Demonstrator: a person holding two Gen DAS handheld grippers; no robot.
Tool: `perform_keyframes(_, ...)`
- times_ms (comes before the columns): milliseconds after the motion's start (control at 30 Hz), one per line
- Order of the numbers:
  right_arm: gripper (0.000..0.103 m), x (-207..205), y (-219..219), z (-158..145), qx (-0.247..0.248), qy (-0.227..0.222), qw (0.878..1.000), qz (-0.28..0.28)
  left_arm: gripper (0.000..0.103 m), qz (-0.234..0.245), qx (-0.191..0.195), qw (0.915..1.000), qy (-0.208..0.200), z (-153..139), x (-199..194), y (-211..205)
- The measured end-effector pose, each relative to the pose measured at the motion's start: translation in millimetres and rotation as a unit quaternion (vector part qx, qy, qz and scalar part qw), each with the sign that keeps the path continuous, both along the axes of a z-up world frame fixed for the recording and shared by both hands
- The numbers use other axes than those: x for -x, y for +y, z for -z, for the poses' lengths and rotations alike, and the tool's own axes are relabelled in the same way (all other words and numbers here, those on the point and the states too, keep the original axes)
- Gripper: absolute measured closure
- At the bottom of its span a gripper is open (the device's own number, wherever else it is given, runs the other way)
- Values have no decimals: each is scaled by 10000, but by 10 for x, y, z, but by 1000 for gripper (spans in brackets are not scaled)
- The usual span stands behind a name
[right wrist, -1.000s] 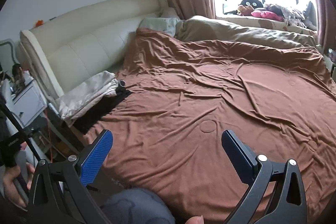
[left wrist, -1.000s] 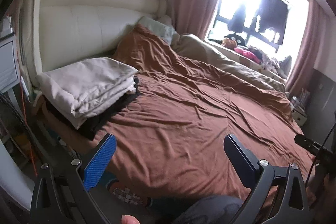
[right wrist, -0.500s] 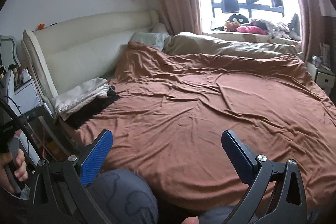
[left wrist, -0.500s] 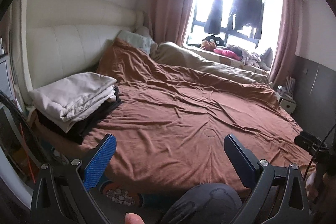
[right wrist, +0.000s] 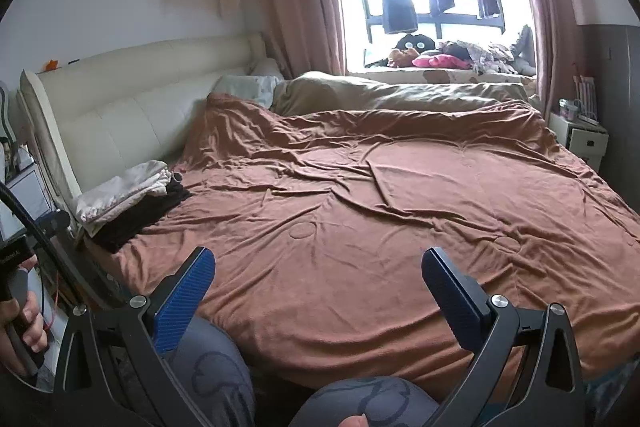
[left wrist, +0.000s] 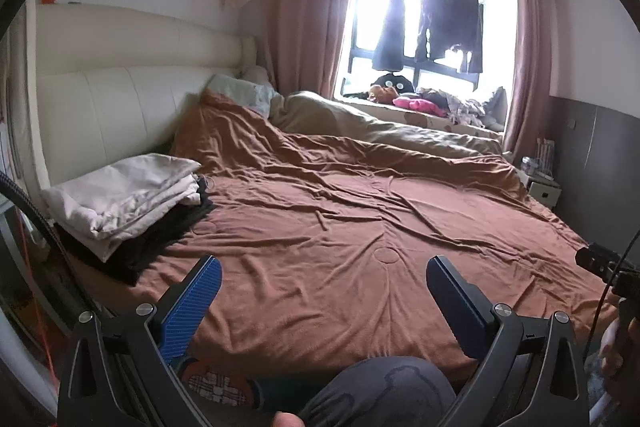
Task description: Fold large clothes
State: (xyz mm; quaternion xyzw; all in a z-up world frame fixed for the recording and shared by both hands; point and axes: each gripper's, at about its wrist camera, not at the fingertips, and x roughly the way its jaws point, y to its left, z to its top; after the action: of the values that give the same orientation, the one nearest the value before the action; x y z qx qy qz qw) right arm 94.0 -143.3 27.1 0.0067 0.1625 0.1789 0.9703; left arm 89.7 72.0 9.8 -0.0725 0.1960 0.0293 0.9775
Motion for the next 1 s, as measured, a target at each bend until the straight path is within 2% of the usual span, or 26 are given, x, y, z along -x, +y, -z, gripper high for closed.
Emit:
perform_keyframes(700, 0, -11, -108, 108, -236, 17, 9997, -32, 0, -88, -106, 9997, 176, 25, -95, -67)
perform_keyframes(1000, 0, -12, -170, 129, -257, 64, 9996, 78, 0, -99, -164, 9998, 94, -14, -36, -103)
